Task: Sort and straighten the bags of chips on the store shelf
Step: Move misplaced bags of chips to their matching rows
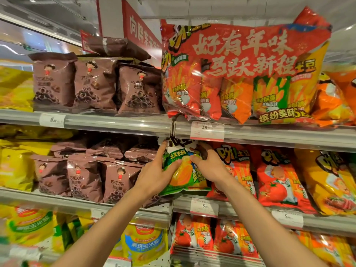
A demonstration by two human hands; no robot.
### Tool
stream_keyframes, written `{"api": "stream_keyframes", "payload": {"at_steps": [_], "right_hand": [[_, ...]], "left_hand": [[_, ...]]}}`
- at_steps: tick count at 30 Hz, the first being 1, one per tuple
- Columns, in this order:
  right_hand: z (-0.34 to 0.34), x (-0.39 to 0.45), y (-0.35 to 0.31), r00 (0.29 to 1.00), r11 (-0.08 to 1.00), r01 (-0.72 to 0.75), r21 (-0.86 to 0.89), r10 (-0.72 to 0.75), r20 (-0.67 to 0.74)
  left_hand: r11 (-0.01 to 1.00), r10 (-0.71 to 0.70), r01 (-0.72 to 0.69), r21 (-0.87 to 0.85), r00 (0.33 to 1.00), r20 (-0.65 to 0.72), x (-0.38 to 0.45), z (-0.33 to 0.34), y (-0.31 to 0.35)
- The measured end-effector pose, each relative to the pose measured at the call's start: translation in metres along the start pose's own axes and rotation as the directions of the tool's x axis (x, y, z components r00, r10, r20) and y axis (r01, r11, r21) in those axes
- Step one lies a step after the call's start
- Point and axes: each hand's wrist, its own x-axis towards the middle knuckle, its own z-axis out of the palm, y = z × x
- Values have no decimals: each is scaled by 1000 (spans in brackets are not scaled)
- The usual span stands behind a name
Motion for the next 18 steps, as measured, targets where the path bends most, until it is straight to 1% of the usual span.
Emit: {"api": "stream_keyframes", "payload": {"at_steps": [2, 6, 9, 11, 14, 18], "right_hand": [[1, -3, -2, 1000, 1000, 15, 5, -15, -9], [3, -9, -6, 997, 998, 61, 34, -59, -46], [5, -9, -9, 993, 994, 101, 39, -99, -58], [7, -12, -11, 994, 995, 95, 40, -93, -48], [11, -21, -8, 997, 995, 73, 73, -70, -42], [9, -41, 1, 993, 990, 118, 76, -116, -37]], "left_hand": [[1000, -8, 8, -30, 1000, -7, -2, -1, 0], [988, -33, 33, -150, 999, -1, -1, -2, -9], [982, -33, 23, -189, 998, -50, -4, -8, -12], [978, -27, 11, -209, 997, -76, -7, -13, -14], [950, -17, 2, -313, 999, -45, -12, -19, -20], [899, 25, -22, -437, 1000, 2, -25, -19, -27]]}}
